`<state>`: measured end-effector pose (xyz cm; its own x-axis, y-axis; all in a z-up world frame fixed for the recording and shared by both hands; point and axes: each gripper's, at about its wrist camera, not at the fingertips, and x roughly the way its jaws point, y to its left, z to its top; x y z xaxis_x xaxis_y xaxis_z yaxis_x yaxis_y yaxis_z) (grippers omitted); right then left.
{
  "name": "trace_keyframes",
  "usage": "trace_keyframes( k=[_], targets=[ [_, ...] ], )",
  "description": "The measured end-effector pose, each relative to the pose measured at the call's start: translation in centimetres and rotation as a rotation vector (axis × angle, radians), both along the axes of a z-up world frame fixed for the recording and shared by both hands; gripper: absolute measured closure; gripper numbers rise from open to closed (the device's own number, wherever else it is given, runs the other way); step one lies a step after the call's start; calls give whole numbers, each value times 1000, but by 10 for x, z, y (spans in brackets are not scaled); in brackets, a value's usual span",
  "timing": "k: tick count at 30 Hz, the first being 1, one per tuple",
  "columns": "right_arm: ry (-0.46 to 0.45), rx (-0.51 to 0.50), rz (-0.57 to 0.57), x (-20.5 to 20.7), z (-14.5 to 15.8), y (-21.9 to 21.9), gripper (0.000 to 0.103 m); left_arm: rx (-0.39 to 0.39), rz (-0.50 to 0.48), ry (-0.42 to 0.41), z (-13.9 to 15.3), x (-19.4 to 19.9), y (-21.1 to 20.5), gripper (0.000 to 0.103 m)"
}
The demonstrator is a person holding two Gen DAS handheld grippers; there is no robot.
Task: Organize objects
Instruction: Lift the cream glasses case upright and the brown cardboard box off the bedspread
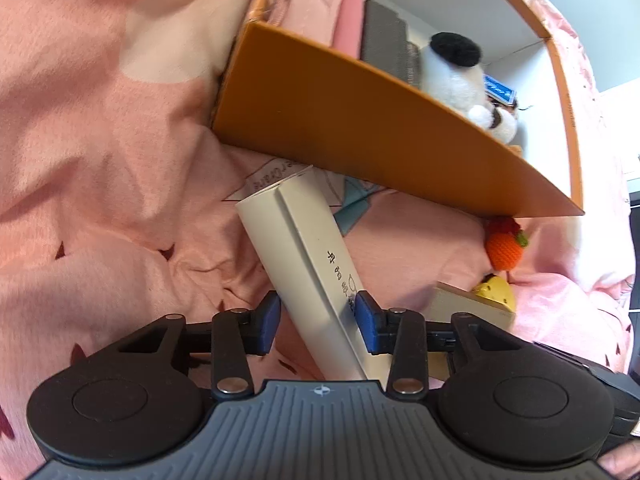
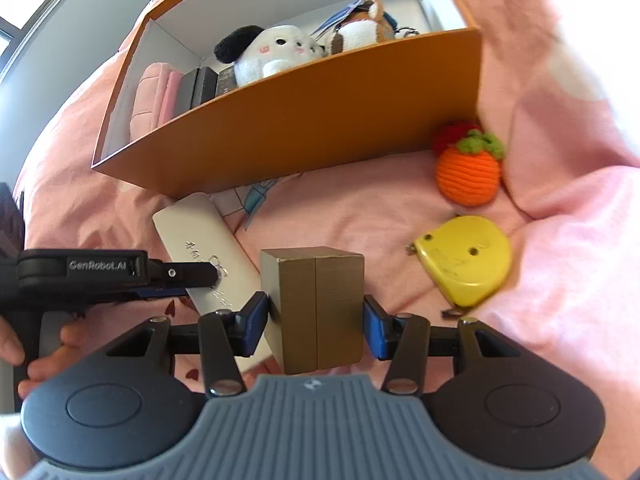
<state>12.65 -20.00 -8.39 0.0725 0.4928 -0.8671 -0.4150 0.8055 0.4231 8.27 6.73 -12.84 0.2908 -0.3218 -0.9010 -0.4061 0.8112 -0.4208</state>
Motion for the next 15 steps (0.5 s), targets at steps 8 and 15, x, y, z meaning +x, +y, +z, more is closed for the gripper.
trace_keyframes(
  k=[8, 15],
  targets=[
    [5, -5, 33, -1, -9, 17, 51, -21, -6, -7, -1, 6, -9, 62],
    [-12, -13, 30, 1, -12, 20, 51, -45, -28, -46, 2, 6, -16, 63]
  ],
)
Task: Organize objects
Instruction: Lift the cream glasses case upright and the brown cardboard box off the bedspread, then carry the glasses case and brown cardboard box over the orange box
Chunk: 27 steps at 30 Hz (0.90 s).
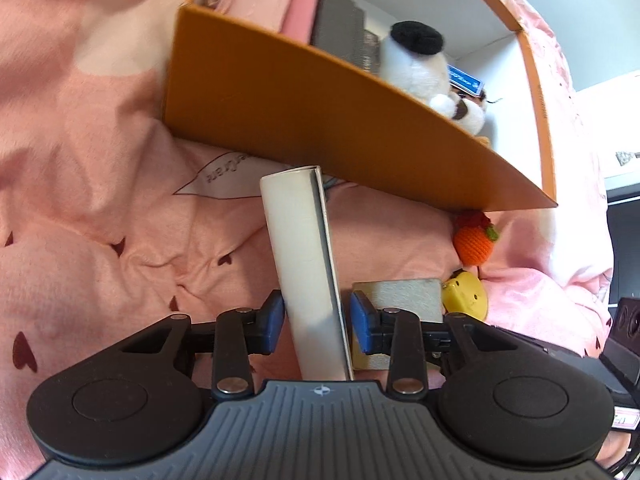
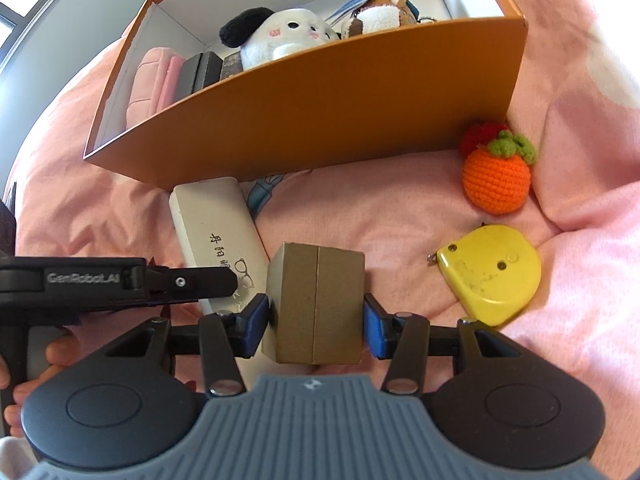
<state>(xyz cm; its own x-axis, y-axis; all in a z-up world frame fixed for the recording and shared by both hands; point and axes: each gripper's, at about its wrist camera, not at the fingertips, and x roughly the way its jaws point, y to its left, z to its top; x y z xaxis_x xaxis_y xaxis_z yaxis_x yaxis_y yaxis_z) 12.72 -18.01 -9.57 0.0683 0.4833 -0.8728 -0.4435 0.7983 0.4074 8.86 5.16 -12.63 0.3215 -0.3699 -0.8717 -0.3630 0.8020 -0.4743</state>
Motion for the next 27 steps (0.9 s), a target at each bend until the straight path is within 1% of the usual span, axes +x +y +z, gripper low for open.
trace_keyframes(
  k=[3, 8, 11, 16, 21, 27],
  targets=[
    [-22, -15, 16, -1, 2, 4, 51, 23, -24, 10, -1, 3, -6, 63],
    [-39, -27, 31, -1, 2, 6, 51, 17, -41, 35, -11, 7, -12, 63],
    [-34, -25, 26, 0, 1, 6, 51, 12, -39, 47, -18, 9, -15, 65],
    [-37, -26, 25, 0, 0, 7, 51, -4, -29, 40, -19, 7, -13, 66],
    [-49, -23, 23, -2, 2, 8, 52, -6, -33, 14, -13, 3, -14, 68],
    [-111, -32, 41, -11, 15, 6, 52, -14, -42, -14, -3, -3, -14, 69]
  ],
)
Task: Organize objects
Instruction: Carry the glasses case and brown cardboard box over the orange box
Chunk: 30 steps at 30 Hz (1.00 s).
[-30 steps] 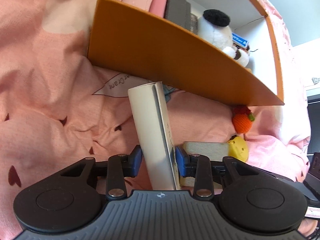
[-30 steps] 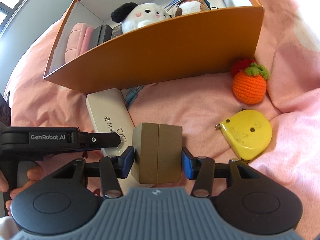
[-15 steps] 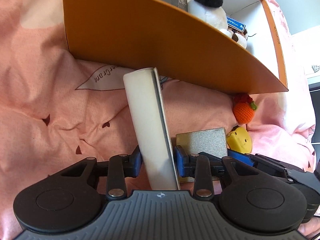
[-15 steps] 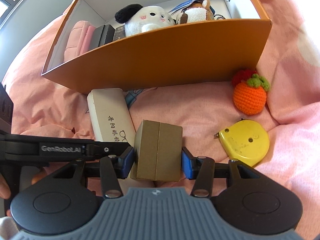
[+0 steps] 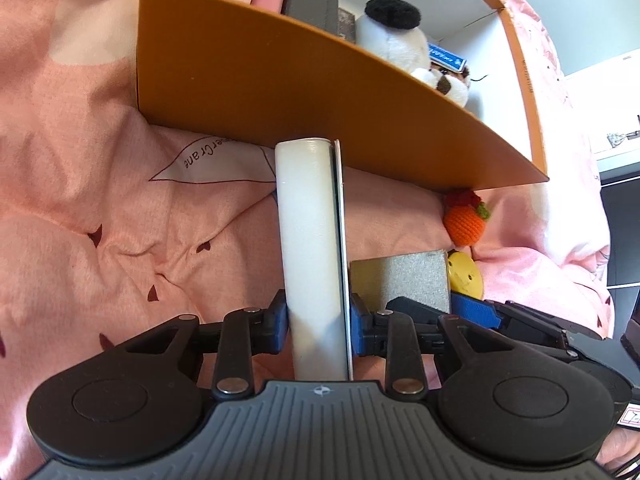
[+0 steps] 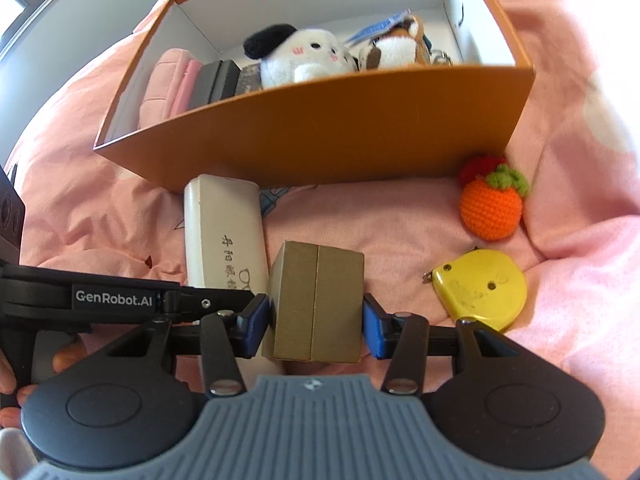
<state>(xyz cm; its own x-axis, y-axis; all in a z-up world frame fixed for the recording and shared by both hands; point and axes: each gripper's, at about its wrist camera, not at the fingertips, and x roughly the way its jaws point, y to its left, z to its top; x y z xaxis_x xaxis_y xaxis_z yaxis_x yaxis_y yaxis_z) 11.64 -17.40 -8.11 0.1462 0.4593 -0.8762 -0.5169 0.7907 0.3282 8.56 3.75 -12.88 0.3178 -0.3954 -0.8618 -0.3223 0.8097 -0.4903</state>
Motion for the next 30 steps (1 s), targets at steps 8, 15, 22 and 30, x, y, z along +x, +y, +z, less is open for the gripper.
trace_keyframes(
  k=[8, 15, 22, 30],
  targets=[
    [-50, 19, 12, -11, 19, -3, 52, 13, -38, -67, 24, -11, 0, 69],
    [-94, 44, 17, -18, 42, -10, 52, 66, -128, -172, 53, -15, -10, 70],
    [-162, 82, 41, -22, 76, -15, 52, 106, -207, -266, 91, -18, -14, 69],
    [-264, 110, 58, -18, 114, -17, 52, 153, -283, -328, 130, -11, -21, 69]
  ],
)
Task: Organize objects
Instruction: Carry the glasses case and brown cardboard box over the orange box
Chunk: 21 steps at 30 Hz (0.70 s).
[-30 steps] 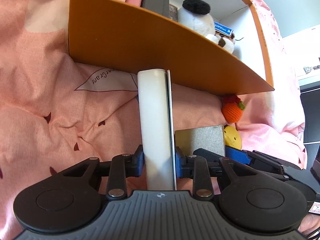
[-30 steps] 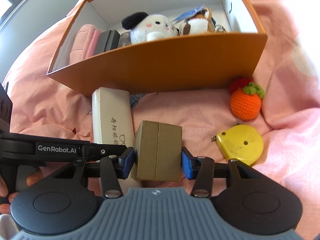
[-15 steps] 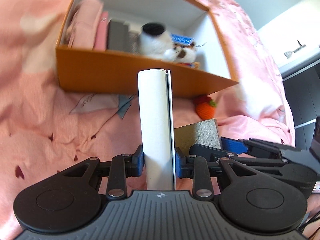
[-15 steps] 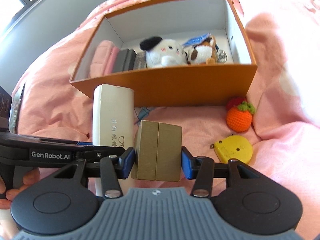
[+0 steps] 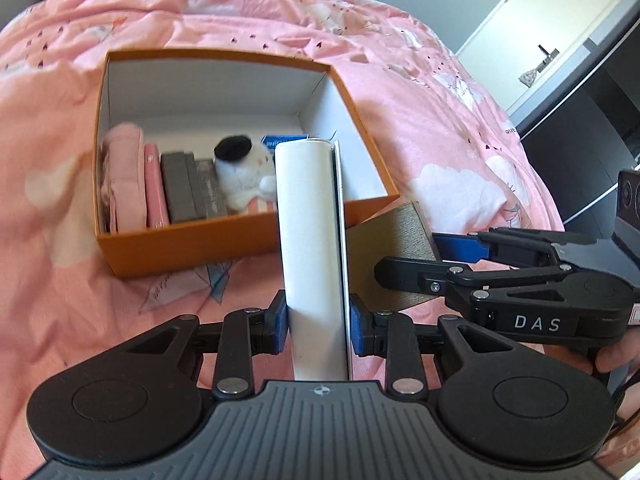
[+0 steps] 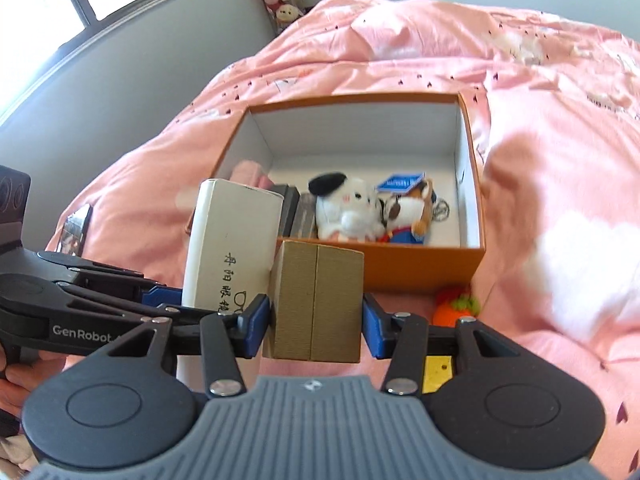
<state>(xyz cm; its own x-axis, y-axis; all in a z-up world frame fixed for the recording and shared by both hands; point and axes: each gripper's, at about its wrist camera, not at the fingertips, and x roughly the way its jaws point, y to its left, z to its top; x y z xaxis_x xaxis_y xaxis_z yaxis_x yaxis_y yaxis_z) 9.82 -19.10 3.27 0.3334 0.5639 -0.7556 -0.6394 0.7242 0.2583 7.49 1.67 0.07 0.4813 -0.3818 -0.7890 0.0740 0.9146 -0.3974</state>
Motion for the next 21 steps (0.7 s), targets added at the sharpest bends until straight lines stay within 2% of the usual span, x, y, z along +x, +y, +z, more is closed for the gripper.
trace_keyframes(
  k=[8, 12, 17, 21],
  targets=[
    [-32, 31, 31, 25, 22, 8, 53, 99, -73, -18, 25, 30, 2, 69],
    [-47, 46, 39, 43, 31, 15, 53, 182, -133, -42, 39, 51, 1, 70],
    [-54, 58, 40, 76, 41, 25, 53, 336, -227, -91, 53, 83, -8, 70],
    [-41, 58, 23, 110, 41, 32, 53, 482, -310, -111, 50, 111, -14, 70]
  ],
)
